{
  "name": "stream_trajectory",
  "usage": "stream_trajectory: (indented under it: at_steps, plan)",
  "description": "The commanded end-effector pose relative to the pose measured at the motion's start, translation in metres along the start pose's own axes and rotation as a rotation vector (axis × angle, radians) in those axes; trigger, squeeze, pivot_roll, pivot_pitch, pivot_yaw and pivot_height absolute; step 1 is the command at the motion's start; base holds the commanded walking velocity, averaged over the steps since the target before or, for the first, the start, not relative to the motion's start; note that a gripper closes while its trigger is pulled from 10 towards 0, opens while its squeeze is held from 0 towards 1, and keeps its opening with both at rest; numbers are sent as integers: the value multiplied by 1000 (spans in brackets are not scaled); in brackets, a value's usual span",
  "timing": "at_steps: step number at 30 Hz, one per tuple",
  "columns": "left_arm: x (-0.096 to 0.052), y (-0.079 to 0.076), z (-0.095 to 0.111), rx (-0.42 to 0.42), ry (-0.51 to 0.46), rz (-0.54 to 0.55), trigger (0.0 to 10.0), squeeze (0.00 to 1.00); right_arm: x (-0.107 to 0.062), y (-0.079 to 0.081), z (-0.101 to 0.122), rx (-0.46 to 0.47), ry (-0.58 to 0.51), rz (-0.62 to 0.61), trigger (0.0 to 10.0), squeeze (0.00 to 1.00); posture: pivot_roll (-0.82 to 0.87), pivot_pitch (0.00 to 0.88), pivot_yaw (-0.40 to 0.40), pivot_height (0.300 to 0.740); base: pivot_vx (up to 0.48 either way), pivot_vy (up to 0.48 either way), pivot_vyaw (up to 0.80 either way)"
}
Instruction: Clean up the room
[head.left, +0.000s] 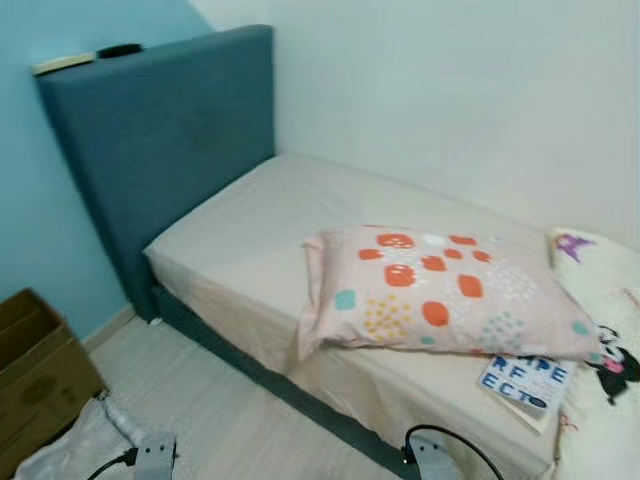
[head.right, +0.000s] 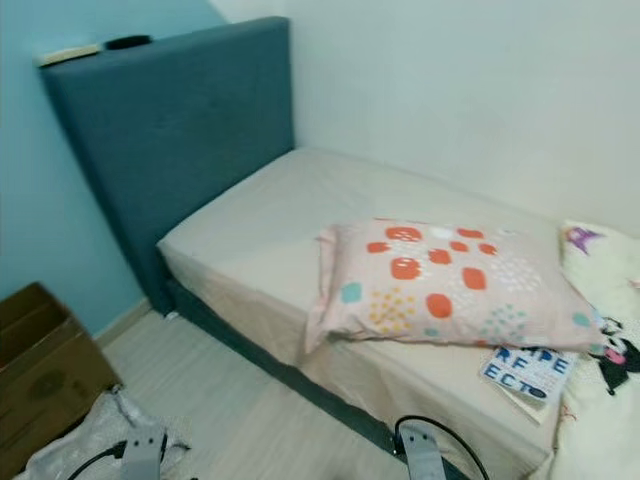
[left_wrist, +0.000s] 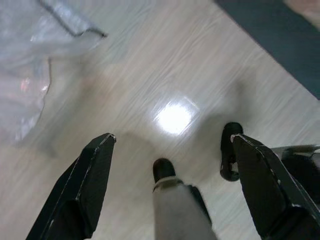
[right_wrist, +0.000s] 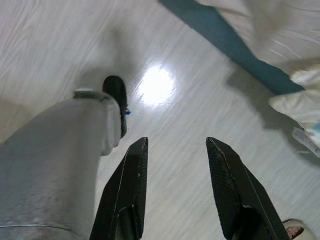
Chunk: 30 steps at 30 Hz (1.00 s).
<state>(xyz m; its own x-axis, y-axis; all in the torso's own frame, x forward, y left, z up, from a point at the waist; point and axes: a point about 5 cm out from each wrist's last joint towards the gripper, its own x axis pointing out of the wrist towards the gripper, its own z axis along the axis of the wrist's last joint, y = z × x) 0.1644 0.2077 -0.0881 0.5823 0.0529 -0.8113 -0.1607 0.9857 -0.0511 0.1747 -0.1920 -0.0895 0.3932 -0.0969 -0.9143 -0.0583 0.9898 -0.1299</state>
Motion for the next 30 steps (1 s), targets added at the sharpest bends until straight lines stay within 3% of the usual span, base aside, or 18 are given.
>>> stream_trajectory:
  at_steps: [1,15,19,26,30]
  plan:
    - [-1,0,-4,-12,11,2,10000,0,0,0,-1,-2,-2,-4,10000,0,-2,0,-39,719,0,0,-744]
    - [0,0,2,-29,-20,-12,10000,0,0,7,-9,-10,0,4,10000,0,-7,0,-35,719,0,0,-739]
    - [2,-3,12,-67,-56,-30,10000,0,0,6,-7,0,-26,6,10000,0,-6,0,-35,719,0,0,0]
    - [4,1,35,-116,-150,-21,10000,0,0,4,-6,-24,-37,11,10000,0,-1,0,-38,719,365,0,0]
    - [5,-3,65,-150,-256,-72,10000,0,0,2,-4,-63,-43,11,10000,0,0,0,-36,719,422,0,0]
